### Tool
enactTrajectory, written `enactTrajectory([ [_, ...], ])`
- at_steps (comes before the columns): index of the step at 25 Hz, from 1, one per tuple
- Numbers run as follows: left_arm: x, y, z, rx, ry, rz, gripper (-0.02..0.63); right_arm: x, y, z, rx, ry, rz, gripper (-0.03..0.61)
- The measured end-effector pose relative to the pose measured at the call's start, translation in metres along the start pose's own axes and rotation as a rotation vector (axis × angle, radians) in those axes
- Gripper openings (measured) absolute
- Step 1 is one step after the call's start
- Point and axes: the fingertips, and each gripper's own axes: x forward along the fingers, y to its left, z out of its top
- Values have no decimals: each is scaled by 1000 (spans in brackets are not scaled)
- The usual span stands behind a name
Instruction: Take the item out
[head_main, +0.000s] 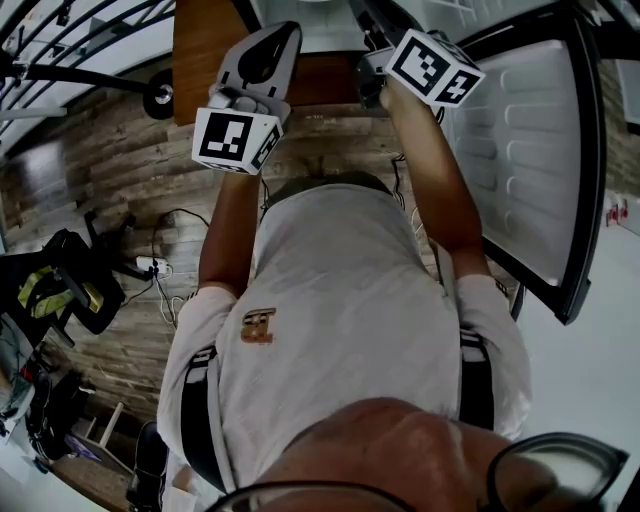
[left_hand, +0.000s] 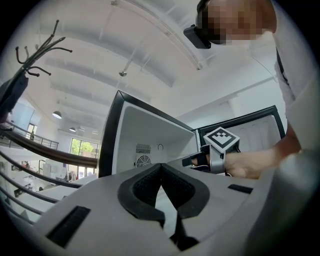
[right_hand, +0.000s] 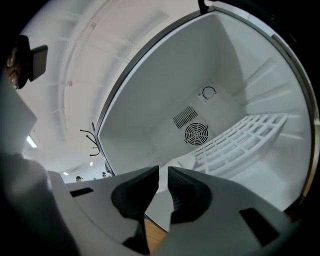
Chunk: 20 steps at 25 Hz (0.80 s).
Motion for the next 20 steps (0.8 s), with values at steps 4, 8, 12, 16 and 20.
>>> enactTrajectory([
  [4, 0, -1, -7, -6, 11, 5, 18, 2, -3, -4, 89, -1, 11, 144],
  [8, -2, 0, -12, -12, 21, 4, 18, 3, -2, -7, 204, -11, 12, 158],
  [12, -5, 2, -15, -14, 31, 8, 18, 5, -4, -9, 347, -32, 4, 158],
  [16, -8, 4, -18, -22, 32, 12, 18, 8, -6, -15, 477, -44, 7, 167],
  [20, -11, 8, -18, -28, 32, 14, 18, 14, -6, -24, 593, -41, 19, 173],
])
